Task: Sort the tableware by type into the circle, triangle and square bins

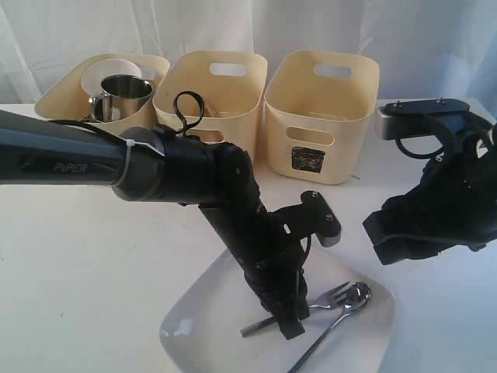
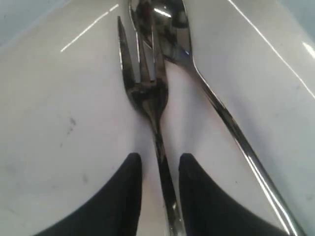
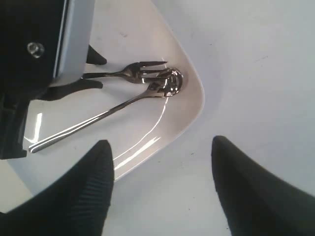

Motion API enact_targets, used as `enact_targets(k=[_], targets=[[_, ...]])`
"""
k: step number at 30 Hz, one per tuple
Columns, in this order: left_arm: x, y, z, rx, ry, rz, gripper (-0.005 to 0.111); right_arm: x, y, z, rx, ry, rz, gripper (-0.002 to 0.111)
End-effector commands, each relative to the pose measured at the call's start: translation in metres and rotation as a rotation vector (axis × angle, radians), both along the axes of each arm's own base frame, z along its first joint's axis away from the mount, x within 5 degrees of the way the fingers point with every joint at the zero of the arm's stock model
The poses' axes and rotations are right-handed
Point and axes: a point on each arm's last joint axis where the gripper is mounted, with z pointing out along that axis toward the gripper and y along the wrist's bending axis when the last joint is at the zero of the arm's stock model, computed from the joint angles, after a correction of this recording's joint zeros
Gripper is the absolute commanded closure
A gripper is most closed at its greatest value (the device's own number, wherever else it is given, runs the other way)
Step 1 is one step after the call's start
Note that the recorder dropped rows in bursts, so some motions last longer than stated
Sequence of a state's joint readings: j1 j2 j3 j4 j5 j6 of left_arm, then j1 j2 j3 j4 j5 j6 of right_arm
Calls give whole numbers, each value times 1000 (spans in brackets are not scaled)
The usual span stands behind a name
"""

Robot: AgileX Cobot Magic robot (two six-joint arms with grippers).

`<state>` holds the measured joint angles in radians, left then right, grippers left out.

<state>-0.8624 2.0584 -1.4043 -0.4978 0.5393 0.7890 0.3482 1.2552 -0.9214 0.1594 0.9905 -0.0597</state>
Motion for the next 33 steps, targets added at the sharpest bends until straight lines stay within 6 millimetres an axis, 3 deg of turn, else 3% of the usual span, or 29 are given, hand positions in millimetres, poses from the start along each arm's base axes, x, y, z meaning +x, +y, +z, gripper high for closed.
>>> enact_targets(k=[1,8,11,12,13,16,21,26,29,33], targets=[[-8,3,-17,87,12,-63,73,-1,-1,1,1,-5,-3,53],[-10,7,-40,182,79,-35,76,-1,-1,1,1,-5,-3,53],[-8,7,-42,192,80,9,92,-1,-1,1,1,-5,-3,53],[-7,7,-39,178,64,15,107,-1,-1,1,1,-5,-3,53],[-6,6,-36,167,54,17,107,-2,-1,1,0,-3,-2,53],[-6,6,-21,132,23,25,107,-2,-1,1,0,-3,-2,53],[0,4,33,-27,-139,70,107,-2,-1,1,0,-1,-2,53],[1,9,66,-92,-238,71,107,-2,-1,1,-2,-2,-2,53],[17,25,84,-107,-328,137,107,-2,-3,2,-20,-17,-3,53],[51,56,92,-89,-391,296,107,-8,-7,18,4,-128,-16,53]])
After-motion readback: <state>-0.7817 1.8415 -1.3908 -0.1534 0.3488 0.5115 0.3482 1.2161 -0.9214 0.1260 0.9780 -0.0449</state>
